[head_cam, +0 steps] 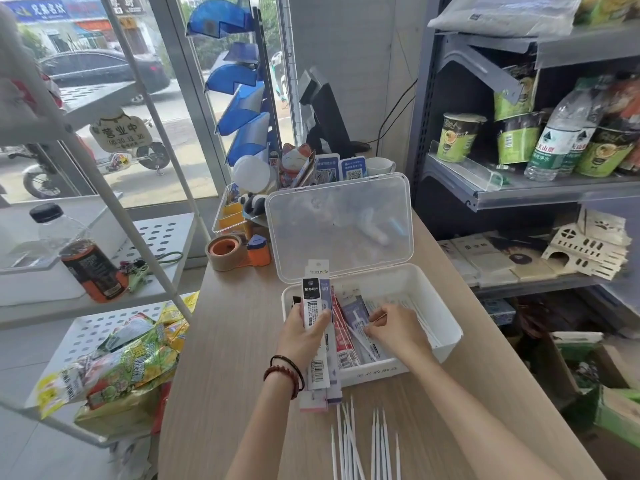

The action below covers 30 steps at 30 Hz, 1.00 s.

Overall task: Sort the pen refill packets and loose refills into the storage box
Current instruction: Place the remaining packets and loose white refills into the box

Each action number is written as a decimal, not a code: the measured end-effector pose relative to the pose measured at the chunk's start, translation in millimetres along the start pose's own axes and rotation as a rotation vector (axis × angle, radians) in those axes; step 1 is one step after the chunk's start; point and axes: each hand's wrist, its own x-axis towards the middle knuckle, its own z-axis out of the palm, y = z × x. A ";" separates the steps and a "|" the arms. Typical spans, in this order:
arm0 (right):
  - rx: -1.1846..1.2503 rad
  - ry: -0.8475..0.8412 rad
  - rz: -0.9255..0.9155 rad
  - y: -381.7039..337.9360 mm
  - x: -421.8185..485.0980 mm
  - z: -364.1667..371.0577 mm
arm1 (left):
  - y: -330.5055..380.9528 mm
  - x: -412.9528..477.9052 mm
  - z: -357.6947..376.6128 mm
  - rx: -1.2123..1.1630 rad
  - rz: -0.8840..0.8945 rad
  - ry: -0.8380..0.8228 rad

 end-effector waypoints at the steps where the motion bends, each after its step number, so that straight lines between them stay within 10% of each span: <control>1: 0.004 -0.002 -0.001 0.0 -0.4 -0.4 | -0.3 0.4 0.0 0.004 0.004 0.002; 30: -0.183 -0.208 -0.008 -16.2 2.8 5.3 | -1.1 -0.4 0.8 0.011 0.052 0.036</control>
